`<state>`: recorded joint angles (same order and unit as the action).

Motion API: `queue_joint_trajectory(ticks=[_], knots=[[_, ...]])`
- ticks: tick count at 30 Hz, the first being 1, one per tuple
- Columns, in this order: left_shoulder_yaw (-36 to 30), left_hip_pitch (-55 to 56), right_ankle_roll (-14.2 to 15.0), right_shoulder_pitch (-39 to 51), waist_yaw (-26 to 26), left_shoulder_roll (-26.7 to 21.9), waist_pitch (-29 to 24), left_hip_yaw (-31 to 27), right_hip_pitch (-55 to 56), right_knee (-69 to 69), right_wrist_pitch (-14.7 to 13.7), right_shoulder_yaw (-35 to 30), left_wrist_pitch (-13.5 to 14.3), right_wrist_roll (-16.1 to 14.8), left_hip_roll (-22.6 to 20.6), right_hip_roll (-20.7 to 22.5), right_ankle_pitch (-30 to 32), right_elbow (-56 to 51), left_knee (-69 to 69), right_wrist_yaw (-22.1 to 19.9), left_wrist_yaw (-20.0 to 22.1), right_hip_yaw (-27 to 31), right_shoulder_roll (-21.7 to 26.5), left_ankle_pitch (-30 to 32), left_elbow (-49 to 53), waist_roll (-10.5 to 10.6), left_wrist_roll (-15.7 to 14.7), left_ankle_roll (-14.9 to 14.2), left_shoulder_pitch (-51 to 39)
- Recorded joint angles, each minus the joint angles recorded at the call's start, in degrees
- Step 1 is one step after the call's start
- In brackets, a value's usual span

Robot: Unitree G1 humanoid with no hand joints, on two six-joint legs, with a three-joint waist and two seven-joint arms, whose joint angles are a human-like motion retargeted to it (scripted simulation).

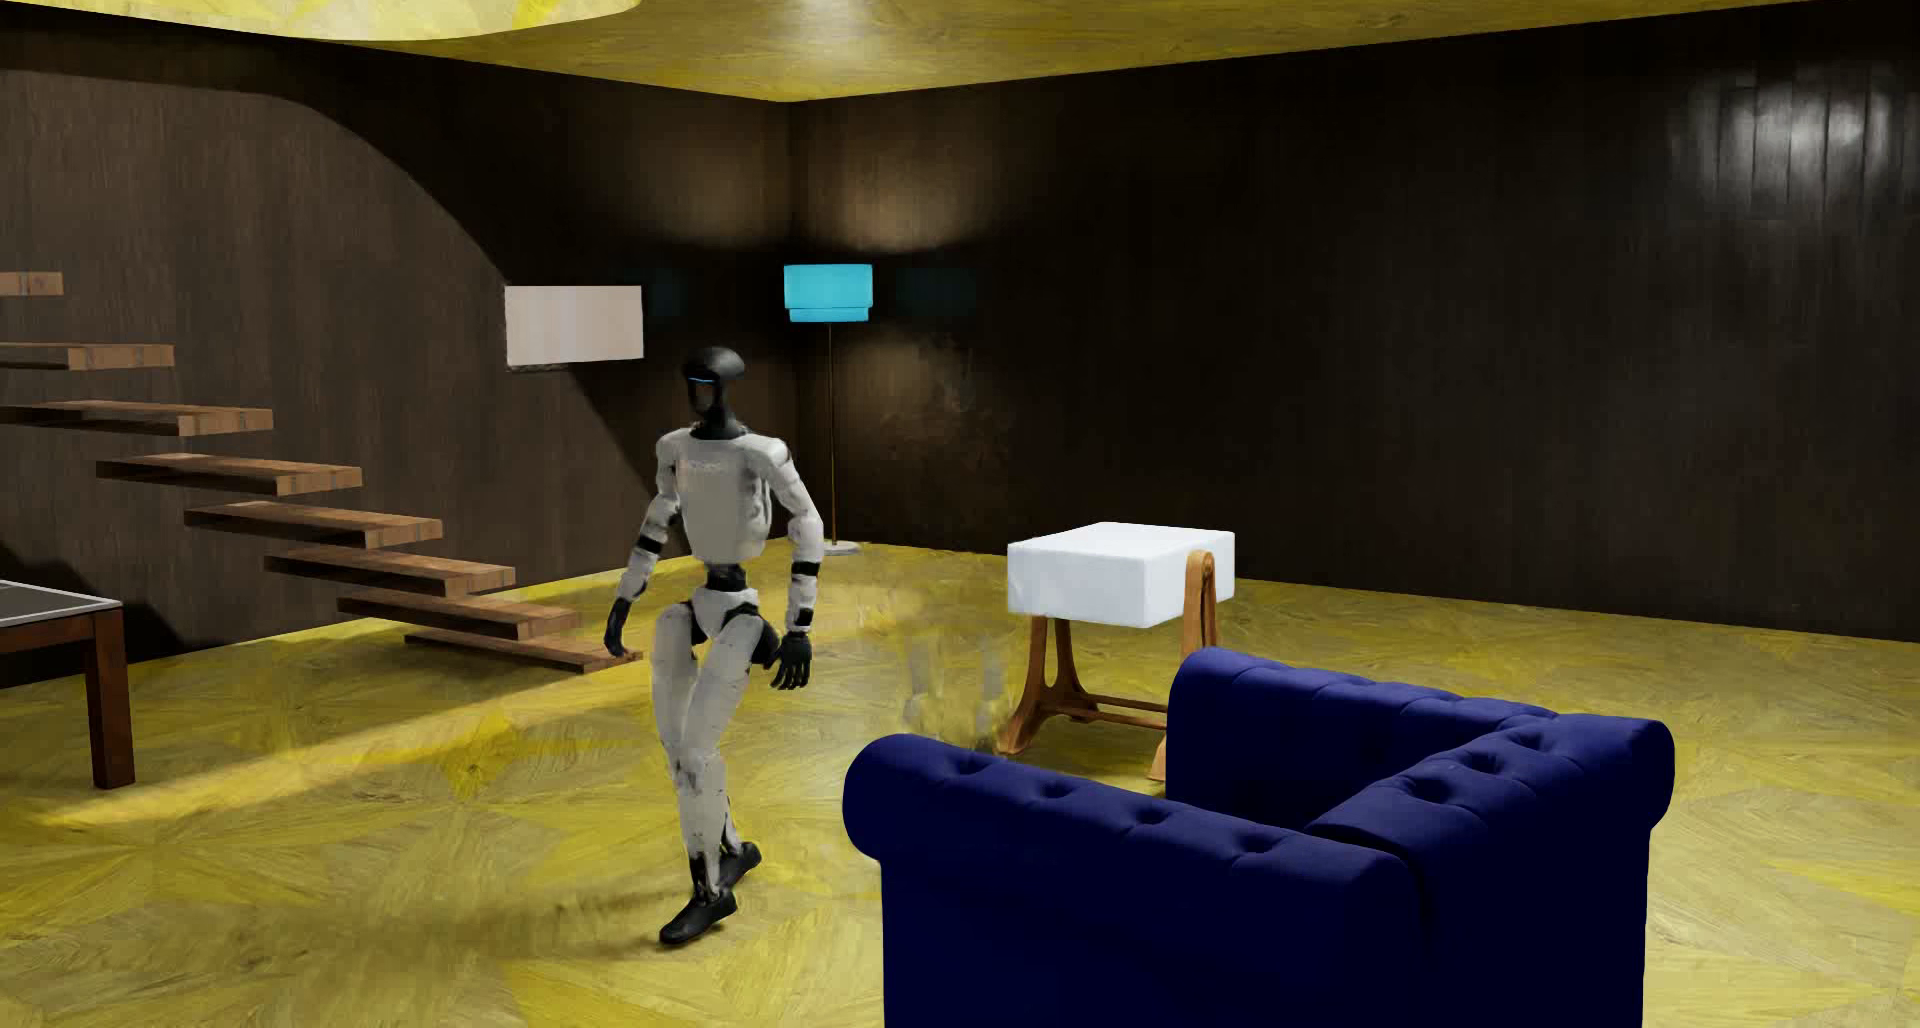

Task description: Go to the light cyan endtable

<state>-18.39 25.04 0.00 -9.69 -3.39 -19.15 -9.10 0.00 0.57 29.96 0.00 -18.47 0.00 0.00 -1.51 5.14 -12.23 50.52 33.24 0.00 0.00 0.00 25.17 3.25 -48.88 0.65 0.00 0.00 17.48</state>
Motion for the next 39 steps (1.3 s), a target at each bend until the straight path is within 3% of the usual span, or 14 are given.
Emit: queue_joint_trajectory(ticks=[3,5,7,8,10,11,13,14,17,23,27,32,35,39], knots=[[-1.03,-1.68,0.00,0.05,-2.72,-0.06,0.13,0.00,-4.36,2.56,0.00,-0.06,0.00,0.00,4.03,0.64,-5.78,-2.42,-13.75,0.00,0.00,0.00,0.32,-16.15,-2.90,0.34,0.00,0.00,4.52],[-1.56,-0.73,0.00,-1.68,-3.65,0.32,0.44,0.00,-9.04,2.84,0.00,0.44,0.00,0.00,6.31,1.09,-10.56,-3.65,-17.78,0.00,0.00,0.00,-0.33,-10.79,-4.36,1.23,0.00,0.00,8.02],[-1.68,0.97,0.00,-3.91,-4.96,0.54,1.33,0.00,-14.28,2.13,0.00,-0.04,0.00,0.00,7.11,1.86,-15.50,-4.90,-9.82,0.00,0.00,0.00,-1.83,-14.81,-5.07,1.50,0.00,0.00,10.88],[-1.63,1.73,0.00,-4.52,-6.08,0.59,2.26,0.00,-15.79,2.62,0.00,-1.08,0.00,0.00,7.34,1.50,-15.72,-5.61,-8.53,0.00,0.00,0.00,-2.97,-10.30,-5.71,1.01,0.00,0.00,11.93],[-1.97,4.77,0.00,-3.77,-6.86,0.57,3.71,0.00,-13.85,9.94,0.00,-3.79,0.00,0.00,6.47,-1.12,-5.04,-6.29,-6.44,0.00,0.00,0.00,-6.31,9.23,-9.02,-1.65,0.00,0.00,11.80],[-3.50,6.11,0.00,-2.75,-6.05,0.10,3.51,0.00,-12.06,16.01,0.00,-5.86,0.00,0.00,4.69,-2.75,7.58,-6.19,-5.34,0.00,0.00,0.00,-7.87,16.90,-10.92,-2.87,0.00,0.00,10.30],[-6.62,4.49,0.00,-0.68,-5.04,-1.69,2.44,0.00,-8.04,24.01,0.00,-11.45,0.00,0.00,-0.20,-3.82,36.14,-7.46,-4.32,0.00,0.00,0.00,-8.62,16.60,-11.11,-3.02,0.00,0.00,6.42],[-5.93,1.99,0.00,-0.07,-5.19,-2.51,2.16,0.00,-5.74,26.57,0.00,-13.31,0.00,0.00,-2.59,-3.26,38.31,-8.84,-5.02,0.00,0.00,0.00,-7.95,11.94,-9.69,-2.63,0.00,0.00,4.99],[0.06,-6.52,0.00,-1.15,-2.11,-4.16,2.25,0.00,-1.63,32.16,0.00,-9.99,0.00,0.00,-8.72,-2.78,14.86,-6.61,-6.86,0.00,0.00,0.00,-6.25,-0.99,-3.49,-0.94,0.00,0.00,2.21],[6.83,-19.64,0.00,-5.41,3.82,-5.07,4.25,0.00,0.67,20.17,0.00,-9.59,0.00,0.00,-8.37,-4.61,-1.90,7.21,-8.43,0.00,0.00,0.00,-1.87,-13.27,4.14,5.61,0.00,0.00,-4.05],[11.69,-23.77,0.00,-9.33,10.98,-4.48,5.80,0.00,-1.97,10.11,0.00,-6.28,0.00,0.00,-4.95,-6.56,-3.40,11.06,-9.46,0.00,0.00,0.00,-2.35,-18.62,0.44,5.60,0.00,0.00,-7.90],[6.56,-24.80,0.00,-13.67,14.78,-1.98,5.44,0.00,1.02,7.07,0.00,-7.21,0.00,0.00,-3.43,-6.77,0.24,12.00,-9.91,0.00,0.00,0.00,-1.77,-16.30,-0.83,4.00,0.00,0.00,-10.69],[2.33,-26.36,0.00,-15.84,14.31,-1.14,4.18,0.00,3.86,5.04,0.00,-6.06,0.00,0.00,-1.67,-7.47,2.17,13.03,-9.71,0.00,0.00,0.00,-1.75,-15.62,1.06,3.14,0.00,0.00,-6.89],[3.26,-29.32,0.00,-15.51,11.03,-0.43,1.84,0.00,11.55,-0.80,0.00,-6.13,0.00,0.00,-0.17,-8.20,-0.88,11.77,-9.61,0.00,0.00,0.00,-1.17,-11.95,-7.20,3.09,0.00,0.00,-1.06]])
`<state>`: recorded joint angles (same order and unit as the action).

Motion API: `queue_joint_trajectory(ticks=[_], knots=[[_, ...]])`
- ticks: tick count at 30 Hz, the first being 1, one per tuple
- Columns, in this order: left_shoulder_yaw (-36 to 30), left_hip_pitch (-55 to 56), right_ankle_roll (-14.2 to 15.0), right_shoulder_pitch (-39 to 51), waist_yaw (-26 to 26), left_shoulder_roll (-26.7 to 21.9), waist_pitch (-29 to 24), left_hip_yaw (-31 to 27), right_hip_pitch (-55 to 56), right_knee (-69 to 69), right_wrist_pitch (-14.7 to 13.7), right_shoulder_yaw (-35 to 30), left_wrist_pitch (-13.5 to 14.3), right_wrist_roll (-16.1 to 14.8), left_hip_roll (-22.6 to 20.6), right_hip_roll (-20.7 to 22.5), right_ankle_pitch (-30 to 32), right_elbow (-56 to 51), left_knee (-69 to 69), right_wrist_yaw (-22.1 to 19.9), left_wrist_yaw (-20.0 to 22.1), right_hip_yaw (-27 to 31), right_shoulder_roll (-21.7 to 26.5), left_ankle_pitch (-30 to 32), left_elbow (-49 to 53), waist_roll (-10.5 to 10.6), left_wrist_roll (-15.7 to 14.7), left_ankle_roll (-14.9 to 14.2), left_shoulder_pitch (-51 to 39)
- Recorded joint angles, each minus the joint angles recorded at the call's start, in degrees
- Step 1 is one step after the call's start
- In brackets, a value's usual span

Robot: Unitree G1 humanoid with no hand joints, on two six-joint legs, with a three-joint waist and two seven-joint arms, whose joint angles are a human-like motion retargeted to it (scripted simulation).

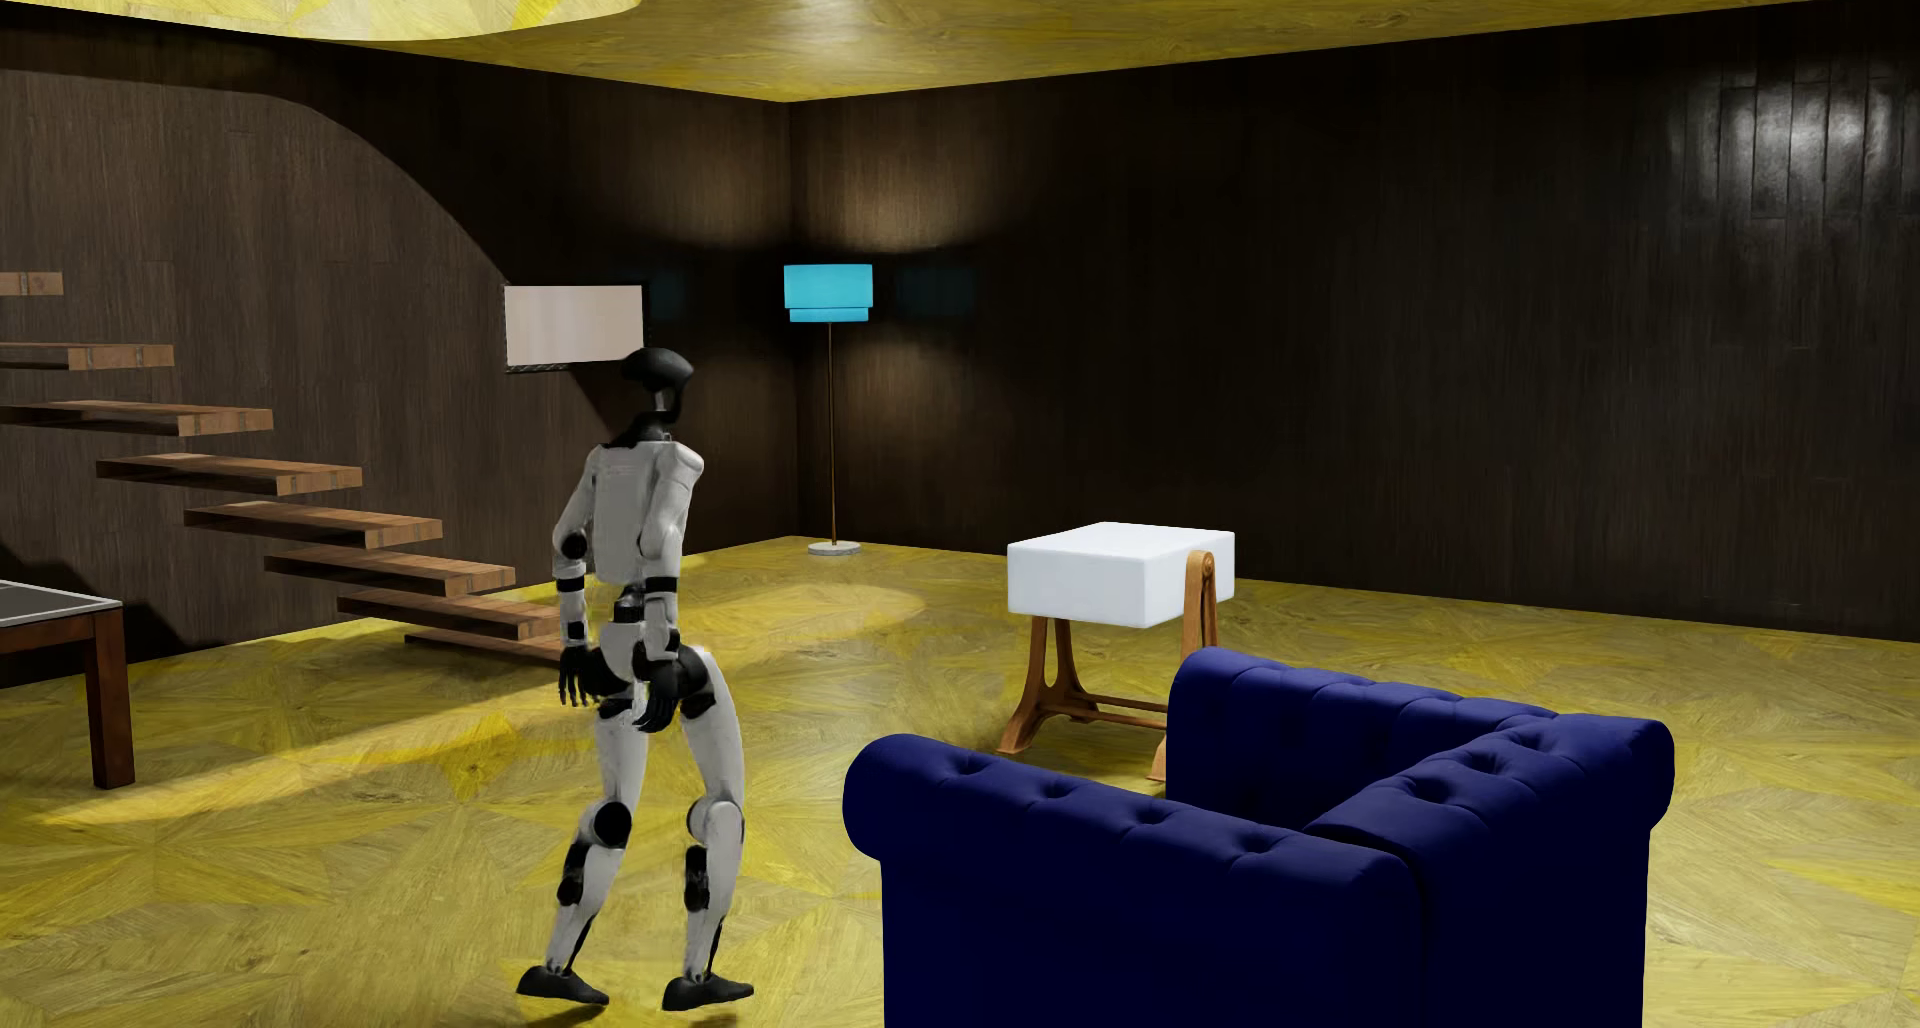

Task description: Go to the light cyan endtable

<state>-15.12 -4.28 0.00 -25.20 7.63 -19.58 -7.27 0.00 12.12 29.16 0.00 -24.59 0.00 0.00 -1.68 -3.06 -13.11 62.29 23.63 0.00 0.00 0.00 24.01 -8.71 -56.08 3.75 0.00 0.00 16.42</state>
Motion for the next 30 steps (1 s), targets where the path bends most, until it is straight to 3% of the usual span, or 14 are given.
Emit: queue_joint_trajectory(ticks=[3,4,5,6,9,11,14,16,19,21,25,27,28,30], knots=[[-2.02,-2.34,0.00,1.52,-0.51,-0.70,-2.01,0.00,6.90,-3.39,0.00,0.54,0.00,0.00,0.52,0.57,-2.21,-1.58,0.40,0.00,0.00,0.00,0.54,3.26,-6.42,-0.49,0.00,0.00,2.38],[-2.73,-3.20,0.00,1.76,-0.10,-0.92,-2.52,0.00,8.96,-0.37,0.00,0.57,0.00,0.00,0.66,1.09,-0.95,-2.11,0.60,0.00,0.00,0.00,0.64,4.22,-7.69,-0.83,0.00,0.00,2.79],[-3.28,-4.21,0.00,1.76,0.52,-1.06,-2.88,0.00,10.86,-13.78,0.00,0.59,0.00,0.00,0.70,1.69,2.93,-2.59,0.79,0.00,0.00,0.00,0.62,5.00,-8.52,-1.35,0.00,0.00,2.98],[-3.68,-5.40,0.00,1.47,1.39,-1.16,-3.11,0.00,12.44,-13.81,0.00,0.64,0.00,0.00,0.68,2.27,4.21,-3.10,1.00,0.00,0.00,0.00,0.55,5.51,-8.86,-2.08,0.00,0.00,3.01],[-3.84,-10.61,0.00,-1.40,5.22,-1.51,-3.27,0.00,13.20,-17.23,0.00,1.54,0.00,0.00,1.00,3.35,0.17,-6.47,1.83,0.00,0.00,0.00,0.21,5.64,-5.89,-4.54,0.00,0.00,2.71],[-4.04,-13.51,0.00,-1.93,8.17,-1.68,-2.60,0.00,14.65,-2.74,0.00,1.18,0.00,0.00,1.53,3.56,1.07,-8.89,2.93,0.00,0.00,0.00,0.14,5.59,1.10,-4.87,0.00,0.00,3.14],[-9.63,-13.33,0.00,5.91,6.93,0.37,-1.11,0.00,26.39,14.54,0.00,1.35,0.00,0.00,2.57,5.08,14.04,-6.14,5.63,0.00,0.00,0.00,0.87,14.57,6.12,2.12,0.00,0.00,1.03],[-15.36,-9.01,0.00,10.35,5.43,-0.05,-1.63,0.00,24.00,19.39,0.00,1.19,0.00,0.00,2.33,7.62,9.82,-8.20,15.41,0.00,0.00,0.00,0.69,20.58,5.36,4.33,0.00,0.00,-0.42],[-11.96,5.27,0.00,11.55,4.05,1.09,-2.44,0.00,12.48,15.35,0.00,2.74,0.00,0.00,1.28,10.47,5.02,-12.64,39.88,0.00,0.00,0.00,0.52,3.78,4.08,4.70,0.00,0.00,0.13],[-10.12,17.12,0.00,10.55,2.05,1.42,-1.85,0.00,4.56,11.27,0.00,4.23,0.00,0.00,-0.32,10.43,3.81,-12.80,47.41,0.00,0.00,0.00,0.32,-0.49,3.37,3.73,0.00,0.00,0.47],[-8.03,28.73,0.00,7.94,-4.27,1.12,-1.88,0.00,-10.75,4.01,0.00,3.80,0.00,0.00,-1.03,11.32,3.39,-11.59,19.54,0.00,0.00,0.00,0.25,7.46,1.94,1.36,0.00,0.00,2.08],[-6.79,25.82,0.00,6.62,-7.41,1.13,-2.50,0.00,-19.77,1.01,0.00,2.50,0.00,0.00,-0.03,12.02,1.74,-11.12,0.04,0.00,0.00,0.00,0.58,-2.29,0.58,0.77,0.00,0.00,4.19],[-6.25,24.40,0.00,6.05,-8.99,1.10,-2.48,0.00,-23.73,0.03,0.00,2.07,0.00,0.00,0.98,12.45,0.56,-10.99,-2.99,0.00,0.00,0.00,0.81,-8.66,0.11,0.88,0.00,0.00,5.30],[-5.13,24.74,0.00,5.17,-12.29,1.17,-1.97,0.00,-29.04,0.03,0.00,2.55,0.00,0.00,3.25,12.72,-1.59,-10.72,-2.59,0.00,0.00,0.00,0.97,-12.82,-0.86,1.39,0.00,0.00,6.99]])
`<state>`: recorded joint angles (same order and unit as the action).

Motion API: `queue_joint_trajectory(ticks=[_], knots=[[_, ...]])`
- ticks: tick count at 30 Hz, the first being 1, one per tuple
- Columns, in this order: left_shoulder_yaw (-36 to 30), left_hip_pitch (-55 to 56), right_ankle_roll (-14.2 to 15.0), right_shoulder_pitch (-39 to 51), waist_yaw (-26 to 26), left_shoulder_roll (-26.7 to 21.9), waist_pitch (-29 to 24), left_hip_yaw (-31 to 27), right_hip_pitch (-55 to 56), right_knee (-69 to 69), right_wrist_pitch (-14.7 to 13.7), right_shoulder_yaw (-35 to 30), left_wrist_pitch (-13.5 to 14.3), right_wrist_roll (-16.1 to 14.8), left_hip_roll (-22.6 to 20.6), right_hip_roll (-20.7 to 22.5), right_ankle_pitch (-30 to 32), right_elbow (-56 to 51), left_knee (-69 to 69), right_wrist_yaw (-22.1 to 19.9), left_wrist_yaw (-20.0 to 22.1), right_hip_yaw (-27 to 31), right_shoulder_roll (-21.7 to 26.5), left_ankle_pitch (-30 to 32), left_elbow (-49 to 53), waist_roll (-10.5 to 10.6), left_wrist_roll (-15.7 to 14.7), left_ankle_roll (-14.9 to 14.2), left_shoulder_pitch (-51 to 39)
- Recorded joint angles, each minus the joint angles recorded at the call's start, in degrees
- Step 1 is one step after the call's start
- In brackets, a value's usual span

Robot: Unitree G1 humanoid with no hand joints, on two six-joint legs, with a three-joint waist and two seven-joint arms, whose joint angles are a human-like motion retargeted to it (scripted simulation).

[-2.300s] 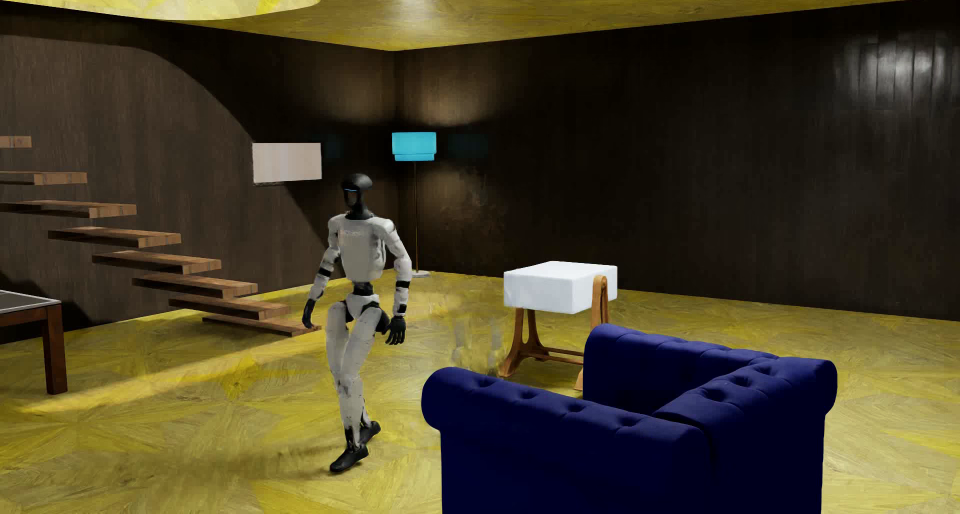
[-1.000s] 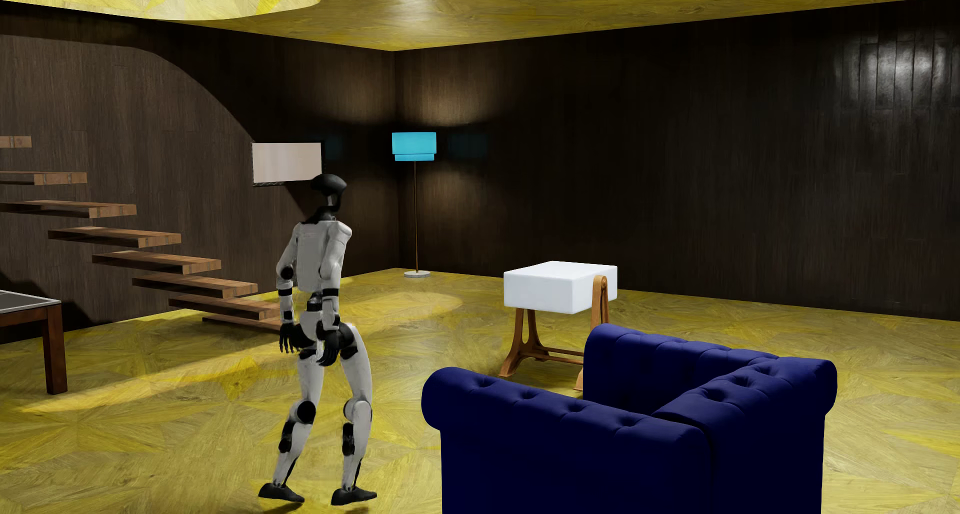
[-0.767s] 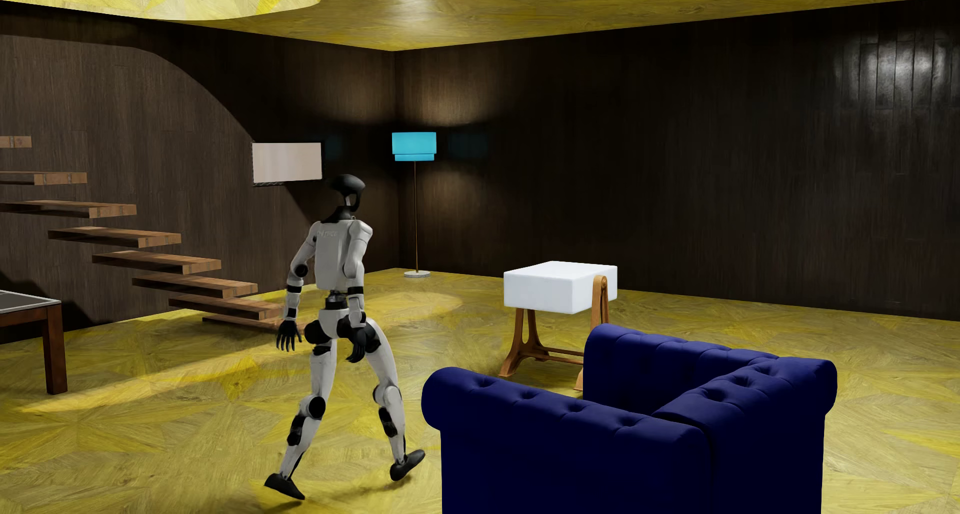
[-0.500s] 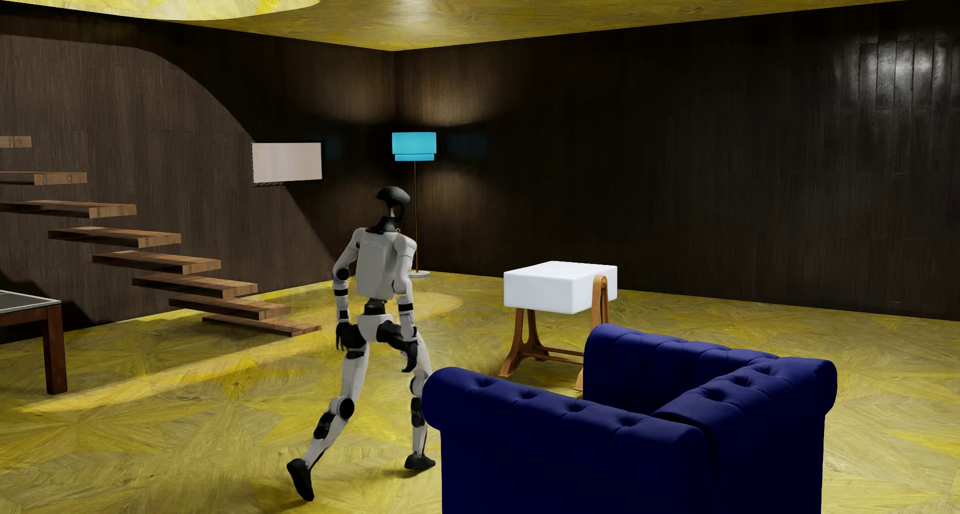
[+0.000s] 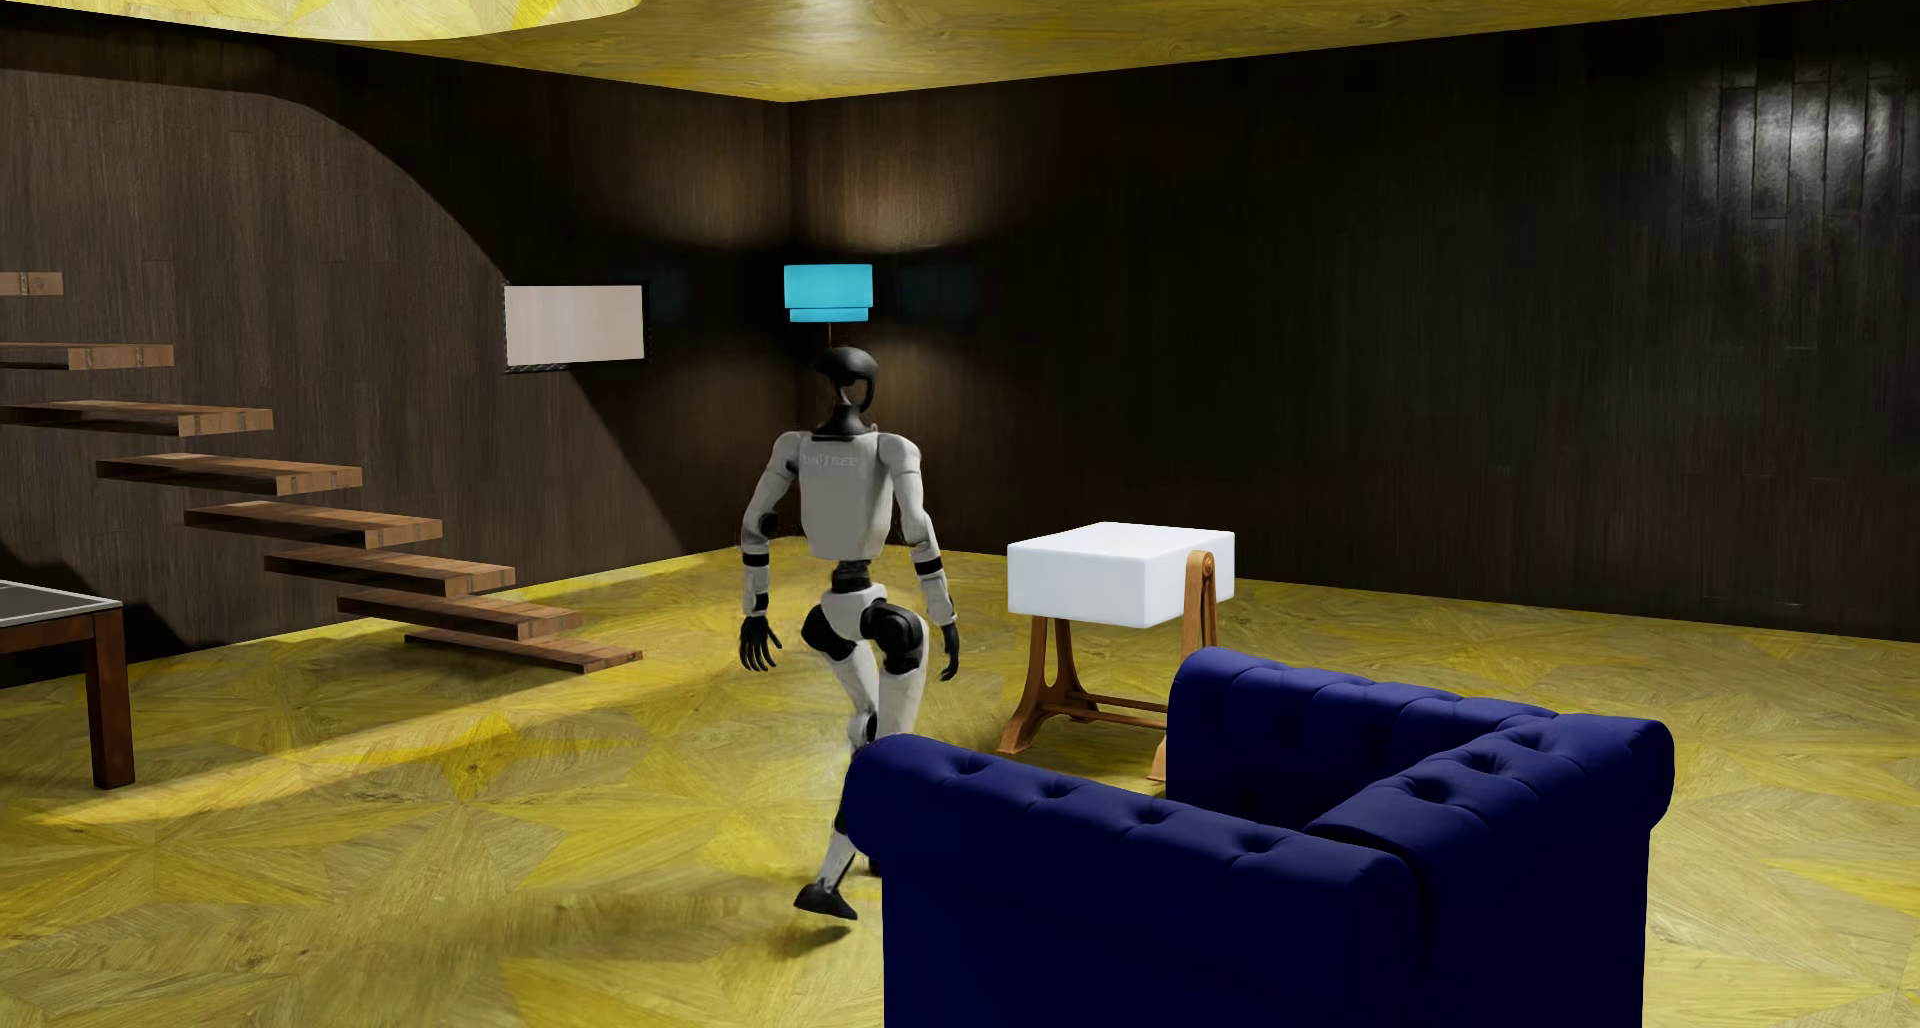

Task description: Go to the light cyan endtable

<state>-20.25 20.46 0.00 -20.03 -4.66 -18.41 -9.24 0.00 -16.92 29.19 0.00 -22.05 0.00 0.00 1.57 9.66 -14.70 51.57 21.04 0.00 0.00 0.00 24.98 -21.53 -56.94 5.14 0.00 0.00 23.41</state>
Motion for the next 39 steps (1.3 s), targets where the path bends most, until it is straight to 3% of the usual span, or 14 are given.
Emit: queue_joint_trajectory(ticks=[1,3,4,5,7,9,11,16,18,22,27,29,33,39], knots=[[0.68,1.44,0.00,-0.32,-1.48,0.18,0.34,0.00,-1.43,0.92,0.00,0.70,0.00,0.00,0.51,-0.46,-0.38,0.30,-0.86,0.00,0.00,0.00,-0.19,4.26,-0.77,-0.11,0.00,0.00,0.52],[1.54,5.48,0.00,0.00,-2.11,0.98,1.35,0.00,-1.97,3.41,0.00,1.54,0.00,0.00,-1.48,-2.23,3.14,1.90,4.05,0.00,0.00,0.00,-1.39,25.53,-4.43,-2.39,0.00,0.00,0.17],[0.70,6.43,0.00,0.26,-0.90,1.20,1.45,0.00,-1.77,5.71,0.00,1.70,0.00,0.00,-3.51,-3.47,8.18,3.14,7.01,0.00,0.00,0.00,-2.40,31.80,-6.68,-4.24,0.00,0.00,-0.81],[-0.77,6.30,0.00,0.25,0.51,1.15,1.52,0.00,-0.81,9.33,0.00,1.13,0.00,0.00,-5.01,-4.61,15.36,4.34,9.35,0.00,0.00,0.00,-3.36,33.01,-7.80,-5.68,0.00,0.00,-1.94],[-1.41,4.24,0.00,-0.10,1.89,0.23,2.57,0.00,4.79,18.27,0.00,-1.82,0.00,0.00,-5.85,-6.79,24.53,5.70,10.41,0.00,0.00,0.00,-4.68,29.02,-4.49,-7.44,0.00,0.00,-3.79],[1.71,0.24,0.00,-0.22,1.88,-1.08,2.98,0.00,11.13,23.54,0.00,-3.08,0.00,0.00,-6.64,-8.13,16.37,5.69,8.80,0.00,0.00,0.00,-5.58,25.44,3.26,-8.43,0.00,0.00,-5.51],[5.22,-3.89,0.00,0.25,2.81,-1.52,2.61,0.00,15.52,22.31,0.00,-2.57,0.00,0.00,-7.14,-7.52,9.04,4.99,7.47,0.00,0.00,0.00,-5.55,23.52,10.43,-7.26,0.00,0.00,-7.84],[9.32,-12.59,0.00,1.86,6.47,-3.45,1.97,0.00,20.73,6.59,0.00,0.15,0.00,0.00,-6.69,-6.32,2.00,1.20,3.97,0.00,0.00,0.00,-4.50,17.58,20.76,-5.37,0.00,0.00,-11.69],[8.93,-14.69,0.00,1.85,7.02,-3.46,2.01,0.00,21.35,1.15,0.00,0.62,0.00,0.00,-6.40,-6.32,2.63,-0.10,3.20,0.00,0.00,0.00,-4.23,15.88,18.34,-4.98,0.00,0.00,-12.31],[6.30,-19.83,0.00,0.70,5.84,-2.36,2.07,0.00,20.35,-0.11,0.00,1.06,0.00,0.00,-6.14,-6.99,12.93,-1.07,1.00,0.00,0.00,0.00,-5.28,12.05,8.18,-6.08,0.00,0.00,-7.92],[2.60,-24.50,0.00,-1.30,3.60,0.69,4.12,0.00,14.62,-4.54,0.00,0.96,0.00,0.00,-4.81,-6.28,9.66,0.55,-0.43,0.00,0.00,0.00,-6.25,8.01,-6.46,-7.05,0.00,0.00,0.48],[0.44,-24.34,0.00,-1.13,3.15,1.55,4.86,0.00,13.34,-12.58,0.00,0.74,0.00,0.00,-4.50,-6.28,1.71,1.66,-2.03,0.00,0.00,0.00,-6.37,7.92,-10.68,-7.18,0.00,0.00,1.91],[-0.73,-23.03,0.00,-0.83,3.18,1.21,4.76,0.00,13.48,-13.62,0.00,0.79,0.00,0.00,-4.31,-6.04,1.50,2.14,-1.33,0.00,0.00,0.00,-6.48,7.71,-8.56,-7.37,0.00,0.00,2.41],[4.23,-22.36,0.00,0.41,5.48,-0.14,4.95,0.00,13.09,-14.51,0.00,-0.40,0.00,0.00,-4.05,-5.84,1.29,2.01,-0.94,0.00,0.00,0.00,-6.28,7.47,2.28,-7.17,0.00,0.00,-3.89]])
